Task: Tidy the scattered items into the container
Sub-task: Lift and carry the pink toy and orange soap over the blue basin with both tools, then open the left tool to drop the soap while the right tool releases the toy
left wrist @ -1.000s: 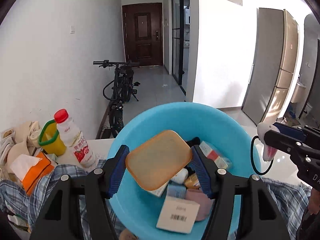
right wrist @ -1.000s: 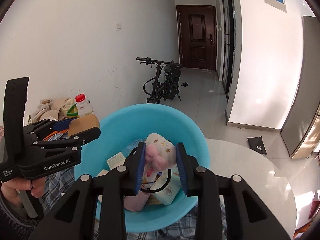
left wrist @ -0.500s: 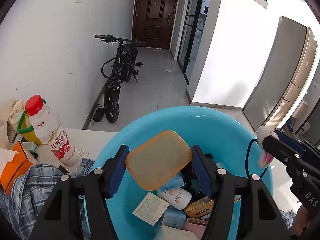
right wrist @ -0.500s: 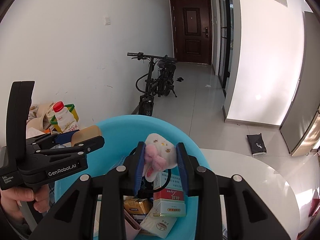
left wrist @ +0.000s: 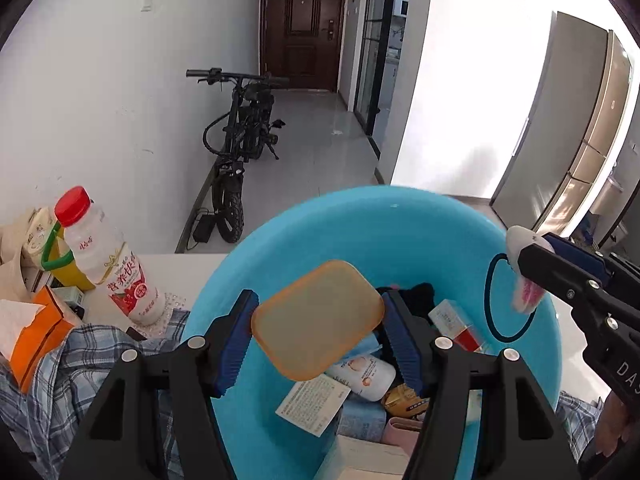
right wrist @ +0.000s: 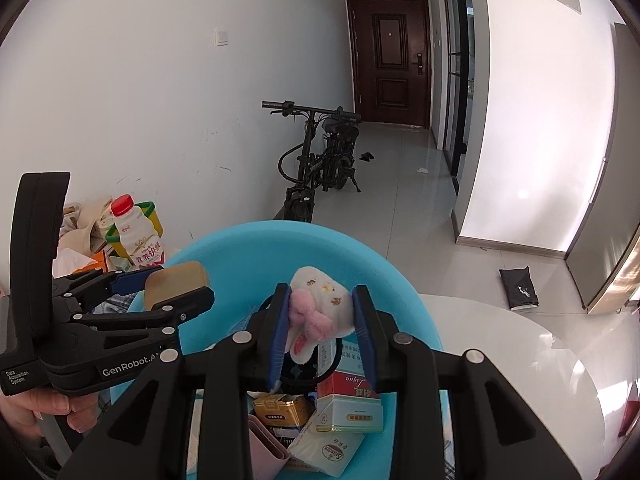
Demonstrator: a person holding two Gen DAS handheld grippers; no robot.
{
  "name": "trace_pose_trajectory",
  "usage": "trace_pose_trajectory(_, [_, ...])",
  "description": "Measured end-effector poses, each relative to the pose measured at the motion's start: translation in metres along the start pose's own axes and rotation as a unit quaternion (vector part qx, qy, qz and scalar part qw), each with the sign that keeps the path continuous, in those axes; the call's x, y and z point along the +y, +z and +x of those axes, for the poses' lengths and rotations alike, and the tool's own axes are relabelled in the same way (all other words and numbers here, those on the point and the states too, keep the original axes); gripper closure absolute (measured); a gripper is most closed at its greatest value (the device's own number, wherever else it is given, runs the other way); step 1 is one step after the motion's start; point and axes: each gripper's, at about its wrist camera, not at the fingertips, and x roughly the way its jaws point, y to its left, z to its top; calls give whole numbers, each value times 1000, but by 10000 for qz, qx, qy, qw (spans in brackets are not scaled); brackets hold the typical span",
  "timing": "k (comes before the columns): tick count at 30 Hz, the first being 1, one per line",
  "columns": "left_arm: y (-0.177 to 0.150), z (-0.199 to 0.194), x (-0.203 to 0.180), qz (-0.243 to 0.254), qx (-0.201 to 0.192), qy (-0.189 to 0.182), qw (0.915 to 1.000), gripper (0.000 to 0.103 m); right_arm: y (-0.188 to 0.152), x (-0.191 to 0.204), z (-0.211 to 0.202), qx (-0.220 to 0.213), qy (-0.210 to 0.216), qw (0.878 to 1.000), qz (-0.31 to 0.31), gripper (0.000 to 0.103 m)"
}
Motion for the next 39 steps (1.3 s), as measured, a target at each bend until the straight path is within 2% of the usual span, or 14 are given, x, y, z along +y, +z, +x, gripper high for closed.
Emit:
trace_pose_trajectory(3, [-8,18,-4,168,542,21,9984,37,-5,1,21,723,-66,9973,100,73])
trace_pose_trajectory(7, [-15,38,-8,291,1281,360,9907,37,-10,2,42,1571,24,9874,174,73])
trace_pose_trajectory(9, [-15,42,-6,174,1540,456,9869,37,-11,6,47,1775,66,9841,68,73])
trace_pose_trajectory(11, [-14,42,-6,148,1677,377,9850,37,-10,9,48,1863,23,9825,32,73])
trace_pose_trajectory(15, [-9,35,-10,256,1520,478,9869,37,-6,9,44,1817,56,9833,46,73])
trace_pose_trajectory(20, [-9,38,-10,154,1590,314,9867,37,-3,10,42,1810,32,9835,12,73])
trace_pose_trajectory(24, [-13,47,-8,154,1720,350,9844,36,-3,12,48,1861,15,9825,45,73])
trace_pose_trajectory(25, [-15,49,-7,138,1746,326,9840,32,-4,12,50,1874,8,9823,66,73])
trace_pose_trajectory(26, [-15,51,-6,122,1746,333,9840,21,-5,11,50,1881,4,9821,92,73])
trace_pose_trajectory(27, [-16,52,-5,116,1703,371,9846,13,-6,11,50,1887,8,9820,104,73])
trace_pose_trajectory(39, [-11,45,-9,471,1510,599,9856,13,-5,14,50,1845,110,9827,120,73])
